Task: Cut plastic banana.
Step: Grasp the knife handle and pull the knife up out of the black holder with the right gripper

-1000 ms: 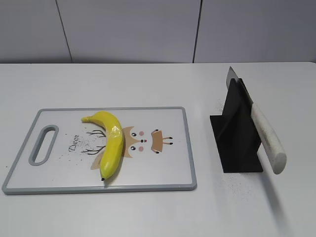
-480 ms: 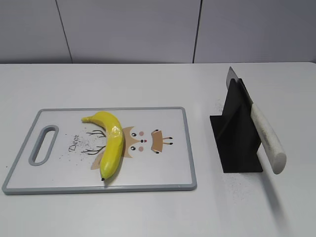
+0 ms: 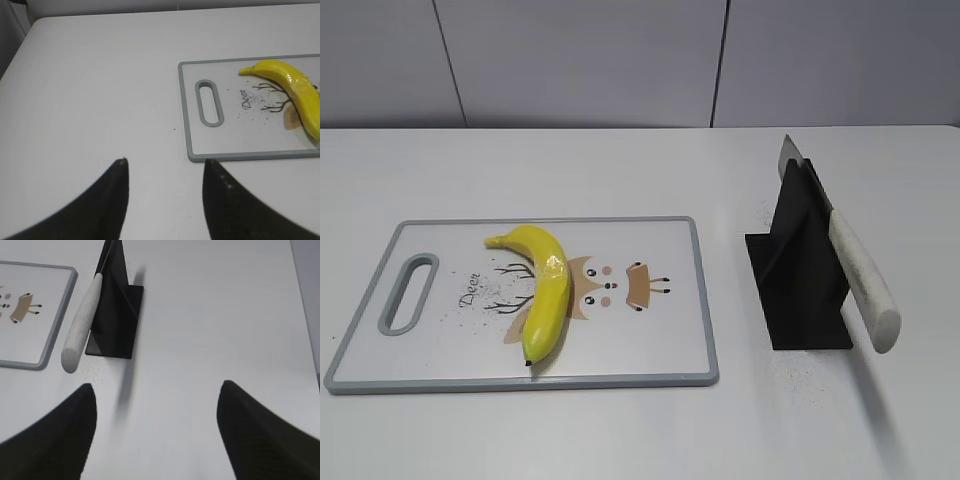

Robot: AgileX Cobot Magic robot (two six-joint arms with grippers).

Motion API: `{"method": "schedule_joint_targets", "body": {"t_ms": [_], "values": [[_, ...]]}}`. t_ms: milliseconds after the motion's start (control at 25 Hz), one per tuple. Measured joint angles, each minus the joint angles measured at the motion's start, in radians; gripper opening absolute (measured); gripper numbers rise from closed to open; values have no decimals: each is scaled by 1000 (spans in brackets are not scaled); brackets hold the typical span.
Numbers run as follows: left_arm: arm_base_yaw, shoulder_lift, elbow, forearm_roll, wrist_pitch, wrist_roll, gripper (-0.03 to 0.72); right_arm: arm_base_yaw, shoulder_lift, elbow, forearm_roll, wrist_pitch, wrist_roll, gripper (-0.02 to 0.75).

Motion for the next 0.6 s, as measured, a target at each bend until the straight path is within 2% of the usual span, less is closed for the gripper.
{"method": "schedule_joint_targets", "body": {"t_ms": [200, 600], "values": [[0, 0, 0, 0, 0, 0, 462, 0, 197, -83, 21, 15, 0, 552], [0, 0, 0, 0, 0, 0, 456, 2, 559, -232, 106, 68, 0, 549]]}}
